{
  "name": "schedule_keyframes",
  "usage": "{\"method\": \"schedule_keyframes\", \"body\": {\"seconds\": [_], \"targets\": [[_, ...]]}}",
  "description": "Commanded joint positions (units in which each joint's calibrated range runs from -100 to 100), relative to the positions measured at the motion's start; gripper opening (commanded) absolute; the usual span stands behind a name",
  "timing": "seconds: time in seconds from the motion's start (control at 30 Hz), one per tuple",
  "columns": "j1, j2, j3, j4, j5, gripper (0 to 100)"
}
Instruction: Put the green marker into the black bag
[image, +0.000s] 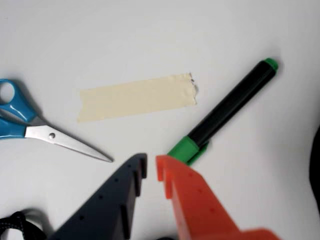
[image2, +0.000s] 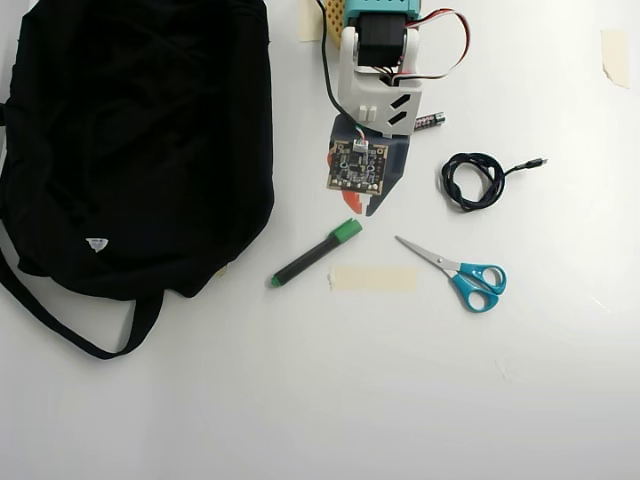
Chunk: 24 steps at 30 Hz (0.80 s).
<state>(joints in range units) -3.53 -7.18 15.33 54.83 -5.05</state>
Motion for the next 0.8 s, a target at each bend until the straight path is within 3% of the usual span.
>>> {"method": "schedule_keyframes", "body": {"seconds": [0.0, 0.77], "targets": [[-0.21, -0.7, -0.69, 0.12, 0.23, 2], [0.31, -1.28, -0.69, 0.04, -0.14, 2]]}}
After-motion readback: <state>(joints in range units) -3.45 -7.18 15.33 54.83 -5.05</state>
